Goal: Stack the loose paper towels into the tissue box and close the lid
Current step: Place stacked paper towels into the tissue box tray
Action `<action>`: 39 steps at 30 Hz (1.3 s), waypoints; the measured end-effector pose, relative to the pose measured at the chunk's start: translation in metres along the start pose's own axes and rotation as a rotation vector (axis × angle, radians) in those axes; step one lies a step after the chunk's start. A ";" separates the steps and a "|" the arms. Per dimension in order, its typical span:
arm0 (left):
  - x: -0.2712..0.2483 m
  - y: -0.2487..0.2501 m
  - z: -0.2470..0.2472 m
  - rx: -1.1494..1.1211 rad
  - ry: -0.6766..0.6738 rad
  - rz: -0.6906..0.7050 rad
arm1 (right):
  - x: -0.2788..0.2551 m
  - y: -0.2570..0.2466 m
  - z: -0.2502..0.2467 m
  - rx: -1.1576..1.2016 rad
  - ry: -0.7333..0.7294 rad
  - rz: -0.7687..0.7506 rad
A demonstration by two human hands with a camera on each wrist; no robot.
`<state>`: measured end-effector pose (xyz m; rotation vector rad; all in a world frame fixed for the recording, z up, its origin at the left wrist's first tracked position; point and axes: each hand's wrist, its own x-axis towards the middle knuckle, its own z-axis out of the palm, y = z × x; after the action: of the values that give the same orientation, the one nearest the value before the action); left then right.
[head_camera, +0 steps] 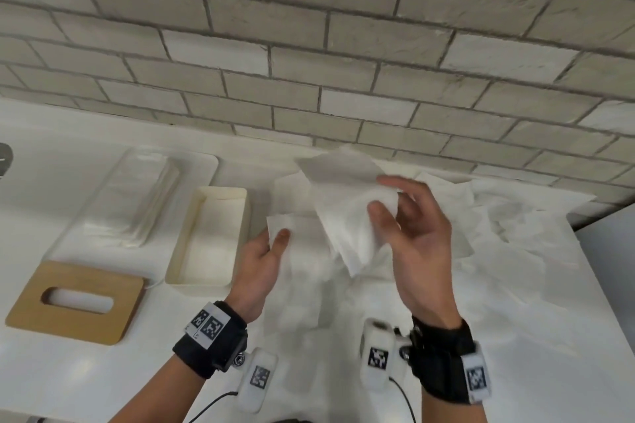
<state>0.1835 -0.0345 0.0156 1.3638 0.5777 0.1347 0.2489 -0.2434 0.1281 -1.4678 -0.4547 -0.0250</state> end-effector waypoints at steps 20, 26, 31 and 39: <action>-0.020 -0.003 0.010 -0.141 -0.109 -0.211 | -0.077 0.065 0.006 -0.050 -0.069 0.462; -0.032 0.012 0.008 -0.057 -0.177 -0.158 | -0.071 0.054 0.001 -0.127 -0.072 0.382; -0.035 0.022 -0.003 -0.062 -0.193 -0.147 | -0.060 0.028 0.017 -0.067 -0.179 0.345; -0.034 0.046 -0.044 -0.298 -0.166 -0.240 | -0.048 0.044 0.082 -0.195 -0.149 0.344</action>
<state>0.1449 0.0003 0.0652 0.9975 0.5523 -0.0847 0.1948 -0.1718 0.0746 -1.7308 -0.3205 0.3238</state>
